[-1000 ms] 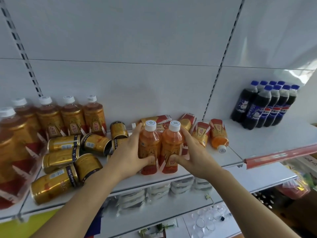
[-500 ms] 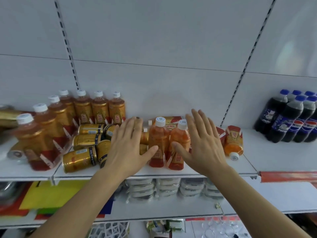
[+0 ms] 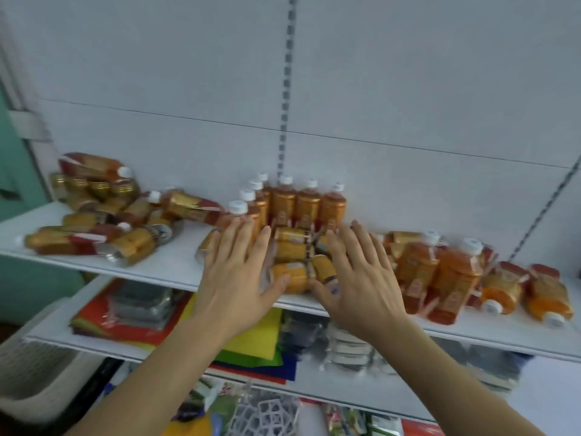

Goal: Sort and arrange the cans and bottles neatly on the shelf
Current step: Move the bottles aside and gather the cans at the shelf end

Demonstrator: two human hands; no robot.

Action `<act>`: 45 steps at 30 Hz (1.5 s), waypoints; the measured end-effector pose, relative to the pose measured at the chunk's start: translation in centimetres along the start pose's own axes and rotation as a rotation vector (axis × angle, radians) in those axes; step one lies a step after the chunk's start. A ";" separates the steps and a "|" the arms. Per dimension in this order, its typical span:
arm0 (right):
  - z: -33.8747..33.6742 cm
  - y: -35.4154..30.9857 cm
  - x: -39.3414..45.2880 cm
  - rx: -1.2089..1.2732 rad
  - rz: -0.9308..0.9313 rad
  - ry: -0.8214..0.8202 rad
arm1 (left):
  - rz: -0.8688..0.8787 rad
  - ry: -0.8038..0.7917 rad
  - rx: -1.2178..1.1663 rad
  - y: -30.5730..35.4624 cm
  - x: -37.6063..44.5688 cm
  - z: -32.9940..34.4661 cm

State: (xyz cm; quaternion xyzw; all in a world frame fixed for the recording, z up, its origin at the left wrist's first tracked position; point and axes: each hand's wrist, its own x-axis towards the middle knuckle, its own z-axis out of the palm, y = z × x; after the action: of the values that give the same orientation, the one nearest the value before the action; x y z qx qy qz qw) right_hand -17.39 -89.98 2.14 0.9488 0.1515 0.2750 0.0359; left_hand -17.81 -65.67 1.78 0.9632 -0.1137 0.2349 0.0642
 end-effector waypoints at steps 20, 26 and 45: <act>8.4 -30.6 16.0 0.205 -0.287 -0.097 | -0.394 -0.041 0.089 -31.5 -7.1 -1.2; 11.5 -34.4 21.9 0.284 -0.306 -0.100 | -0.433 -0.071 0.118 -38.6 -3.6 0.0; 14.4 -46.8 32.0 0.175 -0.042 -0.172 | -0.095 -0.494 -0.191 -54.3 0.7 2.5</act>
State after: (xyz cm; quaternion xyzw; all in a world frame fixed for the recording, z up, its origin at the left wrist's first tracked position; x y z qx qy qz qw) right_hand 3.49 -35.38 -0.77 0.9650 0.1909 0.1776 -0.0285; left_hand -2.59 -13.80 -3.95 0.9852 -0.1022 -0.0223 0.1361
